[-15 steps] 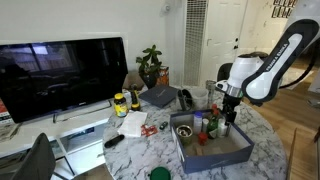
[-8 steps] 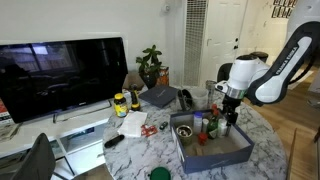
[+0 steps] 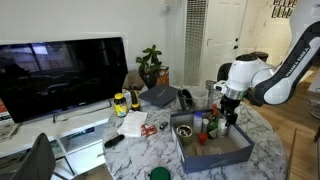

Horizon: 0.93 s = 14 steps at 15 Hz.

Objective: Move the white bottle from the box to the table

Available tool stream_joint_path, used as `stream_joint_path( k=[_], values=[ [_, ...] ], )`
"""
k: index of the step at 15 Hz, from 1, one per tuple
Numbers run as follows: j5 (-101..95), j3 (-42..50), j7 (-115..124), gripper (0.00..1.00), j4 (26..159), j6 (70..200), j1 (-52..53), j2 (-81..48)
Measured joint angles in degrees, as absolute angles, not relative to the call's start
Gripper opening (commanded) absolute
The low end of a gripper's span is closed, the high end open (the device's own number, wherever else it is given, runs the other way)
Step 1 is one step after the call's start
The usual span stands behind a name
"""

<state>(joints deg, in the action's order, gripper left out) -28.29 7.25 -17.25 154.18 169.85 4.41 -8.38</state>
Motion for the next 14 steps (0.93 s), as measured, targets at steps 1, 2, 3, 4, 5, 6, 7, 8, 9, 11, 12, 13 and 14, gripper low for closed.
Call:
stream_joint_path(
  k=[1,2,3,4,5,6,7,8,9,11,12,13,14],
  values=[
    [-28.3,7.3,-17.1,0.91,154.0,169.8,4.4,-8.9],
    [-28.2,7.4,-17.0,0.74,153.7,169.8,4.3,-9.5],
    [-27.8,7.4,-17.0,0.7,153.3,169.8,4.2,-10.3],
    [-27.1,7.3,-17.1,0.6,152.9,169.8,4.0,-11.1],
    [-26.0,6.6,-17.4,0.52,152.6,169.8,3.4,-12.1],
    [-24.6,5.6,-18.1,0.44,152.2,169.8,2.5,-13.0],
    [-22.9,4.4,-19.2,0.37,151.8,169.8,1.5,-13.9],
    [-21.3,3.0,-20.3,0.31,151.4,169.8,0.4,-14.7],
    [-19.6,1.6,-21.5,0.3,151.0,169.8,-0.7,-14.9],
    [-16.8,-1.1,-24.0,0.28,150.8,169.8,-3.1,-14.9],
    [-15.7,-2.3,-25.0,0.27,150.7,169.8,-4.2,-14.7],
    [-15.0,-3.0,-25.7,0.27,150.7,169.7,-5.0,-14.5],
    [-14.6,-3.5,-26.2,0.27,150.8,169.4,-5.7,-14.0]
  ],
)
